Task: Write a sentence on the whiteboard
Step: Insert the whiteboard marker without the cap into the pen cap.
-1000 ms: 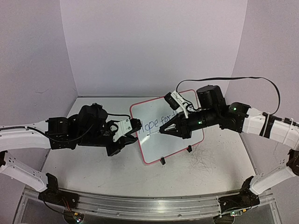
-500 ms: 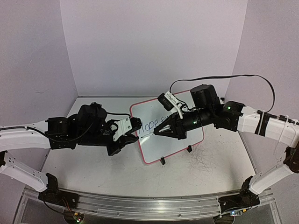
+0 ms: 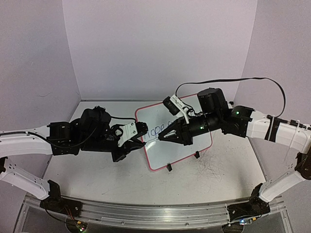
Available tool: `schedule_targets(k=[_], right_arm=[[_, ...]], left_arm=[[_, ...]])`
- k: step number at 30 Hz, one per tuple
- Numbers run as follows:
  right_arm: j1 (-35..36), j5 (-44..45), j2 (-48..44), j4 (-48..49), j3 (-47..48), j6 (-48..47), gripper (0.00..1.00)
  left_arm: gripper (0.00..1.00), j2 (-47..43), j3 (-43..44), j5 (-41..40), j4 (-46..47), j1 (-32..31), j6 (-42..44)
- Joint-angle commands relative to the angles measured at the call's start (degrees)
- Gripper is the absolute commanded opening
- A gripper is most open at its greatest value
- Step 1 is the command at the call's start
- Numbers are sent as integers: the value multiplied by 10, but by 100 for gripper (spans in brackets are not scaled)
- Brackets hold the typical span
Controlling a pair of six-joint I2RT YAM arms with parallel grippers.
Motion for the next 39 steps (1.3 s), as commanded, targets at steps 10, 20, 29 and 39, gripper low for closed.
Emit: schedule_targets(k=[10,20,29,39], right_arm=[[6,-1,17,32,16,7,0],[9,-95,70,2,38,-10,0],[9,-165,117,1,69,43,0],[42,-168,159,75,60,312,0]], left_arm=[[0,-22,2,11,24,-7,10],[0,-36,2,-7,45,-27,15],[0,-44,6,-122,114,-96,17],[0,43,-13,-342,257,-160,131]])
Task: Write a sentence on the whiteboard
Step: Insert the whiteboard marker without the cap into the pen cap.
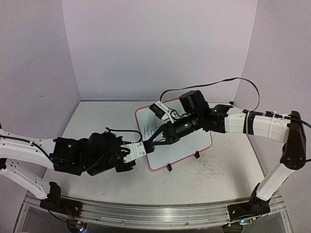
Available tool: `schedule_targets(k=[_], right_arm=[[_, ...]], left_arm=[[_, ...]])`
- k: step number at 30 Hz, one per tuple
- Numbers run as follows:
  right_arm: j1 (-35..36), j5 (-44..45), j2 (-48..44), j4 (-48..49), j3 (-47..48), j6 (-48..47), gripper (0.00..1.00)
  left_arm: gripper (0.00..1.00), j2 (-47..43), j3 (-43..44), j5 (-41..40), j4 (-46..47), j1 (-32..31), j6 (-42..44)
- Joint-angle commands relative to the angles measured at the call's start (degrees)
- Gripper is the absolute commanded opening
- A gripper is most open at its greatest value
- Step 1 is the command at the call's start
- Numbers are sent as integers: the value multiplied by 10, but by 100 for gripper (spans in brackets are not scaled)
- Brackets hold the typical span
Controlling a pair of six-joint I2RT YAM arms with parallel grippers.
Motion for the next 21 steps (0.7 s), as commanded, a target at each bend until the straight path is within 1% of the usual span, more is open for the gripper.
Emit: schedule_targets(k=[1,4,6,8,9,10,11,13,15,18,20,21], right_arm=[[47,-48,28,80,-13,161,0],[47,-83,27,156,-52,236,0],[48,-93,28,189,-69,267,0],[41,-69,19,187,-74,245,0],[27,-63,9,187,-83,230,0],[7,-59,-4,187,-94,217,0],[-13,-51,-19,186,-104,200,0],[-50,-23,-64,180,-127,143,0],[-83,-12,-120,166,-141,93,0],[-142,54,-223,118,-173,38,0],[-208,87,-278,86,-197,22,0],[-249,112,-305,68,-208,21,0]], left_arm=[[0,29,17,-27,217,-15,62],[0,33,15,-25,219,-17,71],[0,30,14,-20,217,-17,72],[0,25,16,-5,203,-17,58],[0,20,22,6,184,-17,34],[2,12,29,17,162,-17,4],[9,5,35,27,142,-16,-21],[29,-17,40,46,102,-16,-67],[47,-47,40,62,83,-16,-116],[65,-90,45,68,65,-15,-181],[76,-111,48,53,63,-10,-216],[78,-115,53,48,59,-3,-232]])
